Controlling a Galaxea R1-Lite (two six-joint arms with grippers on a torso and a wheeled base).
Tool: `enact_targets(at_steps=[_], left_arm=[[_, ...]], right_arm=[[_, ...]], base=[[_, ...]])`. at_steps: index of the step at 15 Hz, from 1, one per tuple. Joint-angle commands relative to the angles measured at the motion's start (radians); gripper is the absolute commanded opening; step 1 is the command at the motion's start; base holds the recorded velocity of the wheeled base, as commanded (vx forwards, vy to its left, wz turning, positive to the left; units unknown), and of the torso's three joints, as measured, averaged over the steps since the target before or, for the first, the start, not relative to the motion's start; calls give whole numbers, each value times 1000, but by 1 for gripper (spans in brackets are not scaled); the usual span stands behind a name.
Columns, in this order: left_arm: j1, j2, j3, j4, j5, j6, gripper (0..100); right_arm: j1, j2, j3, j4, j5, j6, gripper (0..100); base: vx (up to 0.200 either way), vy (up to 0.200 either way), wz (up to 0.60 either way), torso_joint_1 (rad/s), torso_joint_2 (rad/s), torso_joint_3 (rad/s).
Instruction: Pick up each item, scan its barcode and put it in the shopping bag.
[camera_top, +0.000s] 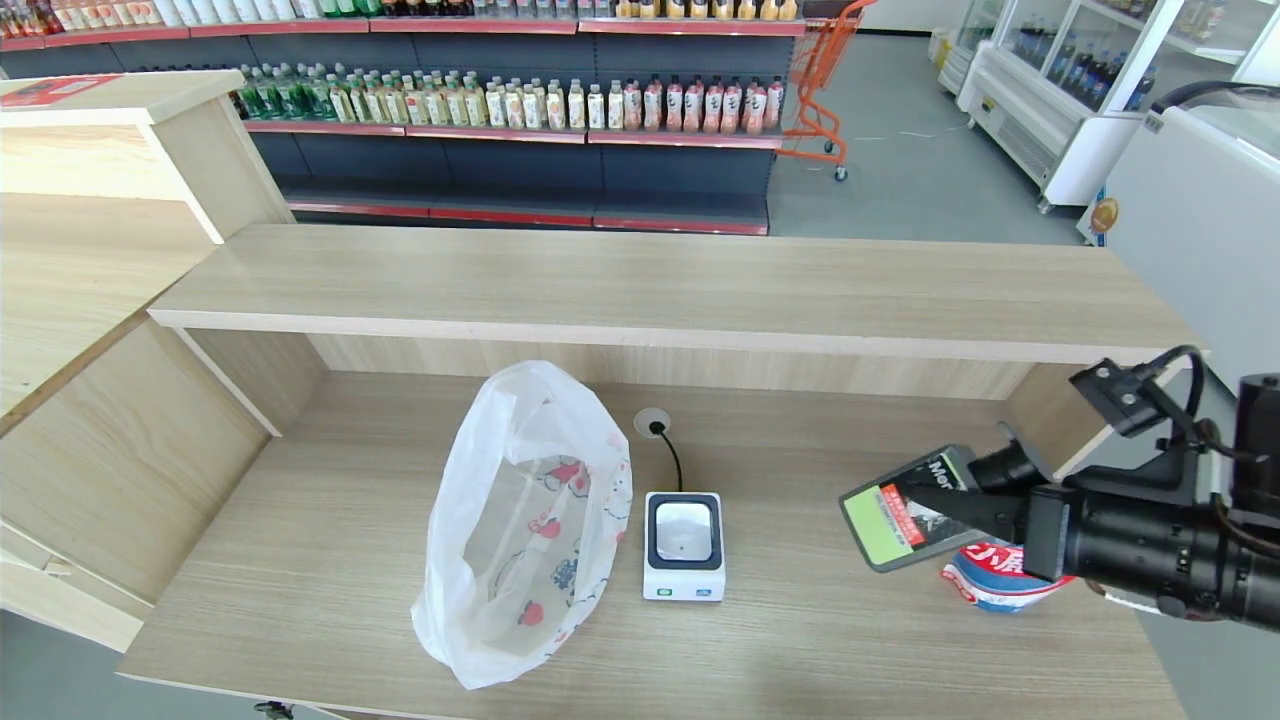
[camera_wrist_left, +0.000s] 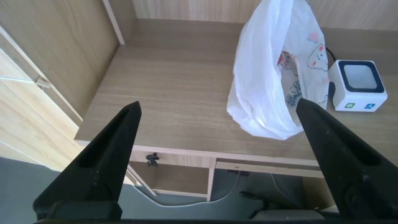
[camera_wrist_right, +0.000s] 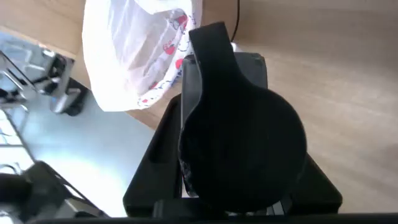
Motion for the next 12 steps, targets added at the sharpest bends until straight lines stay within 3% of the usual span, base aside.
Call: enact_targets(at_steps=[1,6,12], left_arm=[[-1,0,0,0,0,0,100],[-1,0,0,0,0,0,100],[-1,1,0,0,0,0,100]], right_arm=[[128,181,-26,-26,-114,196,0],[190,447,-161,-96,-186,331,0],[294,636,-330,-96,-250,327,0]], base=[[0,0,0,0,0,0],[0,0,0,0,0,0],[0,0,0,0,0,0]])
